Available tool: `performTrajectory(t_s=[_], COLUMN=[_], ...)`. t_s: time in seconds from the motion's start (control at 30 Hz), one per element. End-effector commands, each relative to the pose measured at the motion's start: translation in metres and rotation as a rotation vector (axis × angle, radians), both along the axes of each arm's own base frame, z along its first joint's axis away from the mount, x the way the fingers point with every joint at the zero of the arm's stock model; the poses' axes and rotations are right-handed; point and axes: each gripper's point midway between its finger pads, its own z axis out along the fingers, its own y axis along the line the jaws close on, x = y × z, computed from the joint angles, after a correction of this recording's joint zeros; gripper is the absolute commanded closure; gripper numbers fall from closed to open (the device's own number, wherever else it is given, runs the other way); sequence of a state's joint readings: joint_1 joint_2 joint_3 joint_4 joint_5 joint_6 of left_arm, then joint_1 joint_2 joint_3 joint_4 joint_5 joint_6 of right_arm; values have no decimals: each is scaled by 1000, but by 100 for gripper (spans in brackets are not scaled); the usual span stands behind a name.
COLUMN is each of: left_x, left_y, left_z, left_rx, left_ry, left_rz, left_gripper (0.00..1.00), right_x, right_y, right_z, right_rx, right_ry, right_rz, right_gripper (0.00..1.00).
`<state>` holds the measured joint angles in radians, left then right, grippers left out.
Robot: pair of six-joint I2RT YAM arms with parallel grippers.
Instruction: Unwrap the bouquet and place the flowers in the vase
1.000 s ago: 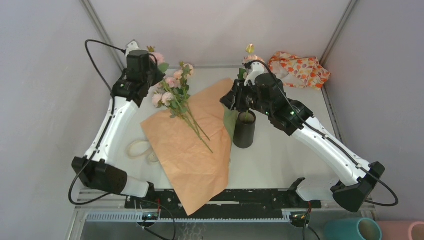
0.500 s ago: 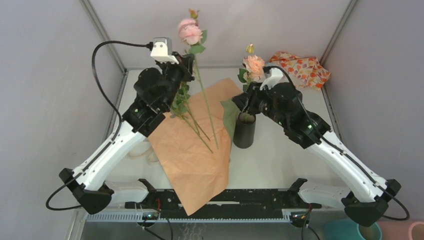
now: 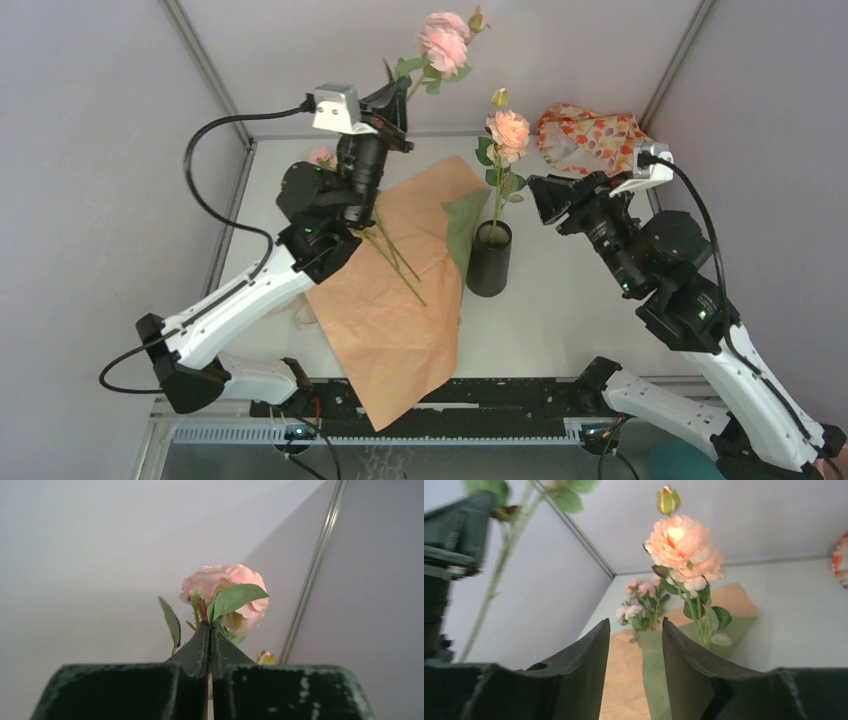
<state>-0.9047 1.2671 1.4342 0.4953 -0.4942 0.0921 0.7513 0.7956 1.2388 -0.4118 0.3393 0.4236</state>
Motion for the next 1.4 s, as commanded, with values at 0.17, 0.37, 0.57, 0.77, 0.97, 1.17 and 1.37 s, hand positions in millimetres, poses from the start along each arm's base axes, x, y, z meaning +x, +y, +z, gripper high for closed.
performTrajectory(t_s=[0.17, 0.37, 0.57, 0.77, 0.97, 1.17, 1.37], left_x=[-19, -43, -64, -69, -72, -79, -89], left_y=[3, 15, 24, 22, 12, 16, 15], left_z=[-1, -6, -15, -28, -36, -49, -56], left_rx=[-56, -95, -150, -169, -160, -173, -189], left_ry=[-29, -15, 8, 42, 64, 86, 98], left_rz=[-51, -149, -247, -293, -347, -376, -433], left_gripper=[100, 100, 99, 99, 99, 99, 99], right_x=[-26, -25, -24, -25, -19, -5, 11], right_y=[65, 101, 112, 116, 122, 127, 135], right_z=[26, 25, 40, 53, 56, 50, 41], right_rx=[160, 292, 422, 499, 539, 570, 603], right_ry=[3, 47, 34, -5, -6, 29, 71], right_rz=[472, 696, 816, 865, 897, 906, 902], right_gripper=[45, 45, 44, 42, 41, 40, 40])
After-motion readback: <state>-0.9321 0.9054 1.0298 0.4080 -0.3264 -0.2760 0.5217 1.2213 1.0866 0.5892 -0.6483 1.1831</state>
